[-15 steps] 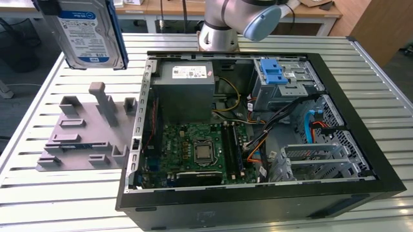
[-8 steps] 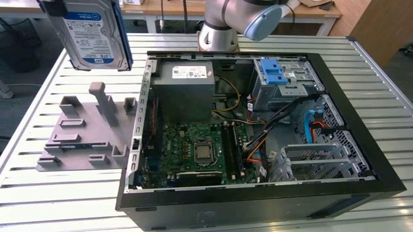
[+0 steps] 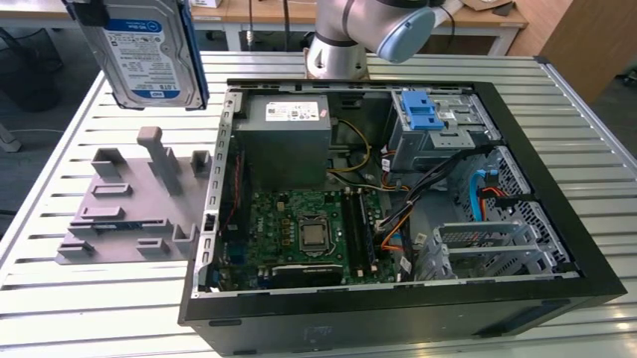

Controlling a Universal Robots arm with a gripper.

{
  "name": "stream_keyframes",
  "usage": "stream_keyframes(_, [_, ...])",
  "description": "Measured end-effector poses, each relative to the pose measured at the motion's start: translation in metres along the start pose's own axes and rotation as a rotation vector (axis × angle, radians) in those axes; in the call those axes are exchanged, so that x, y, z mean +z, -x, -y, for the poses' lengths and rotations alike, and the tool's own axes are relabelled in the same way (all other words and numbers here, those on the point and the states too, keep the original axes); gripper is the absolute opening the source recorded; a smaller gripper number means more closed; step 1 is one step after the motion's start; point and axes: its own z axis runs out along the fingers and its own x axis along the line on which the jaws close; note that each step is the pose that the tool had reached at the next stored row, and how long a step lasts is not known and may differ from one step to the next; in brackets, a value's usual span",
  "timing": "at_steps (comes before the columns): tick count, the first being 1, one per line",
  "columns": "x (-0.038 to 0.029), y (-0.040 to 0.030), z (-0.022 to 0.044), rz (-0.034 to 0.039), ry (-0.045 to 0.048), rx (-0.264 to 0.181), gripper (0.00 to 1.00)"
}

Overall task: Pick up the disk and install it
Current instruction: 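Pick up the disk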

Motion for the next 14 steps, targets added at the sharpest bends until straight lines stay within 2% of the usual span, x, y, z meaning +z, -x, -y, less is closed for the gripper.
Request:
stream_keyframes(9, [-0.0001,-0.0001,0.0008,-0.0001,0.0,0.0,0.36])
stream_keyframes(14, [-0.0003,-0.005,0.0073,-0.0001,0.0001,0.0,0.36])
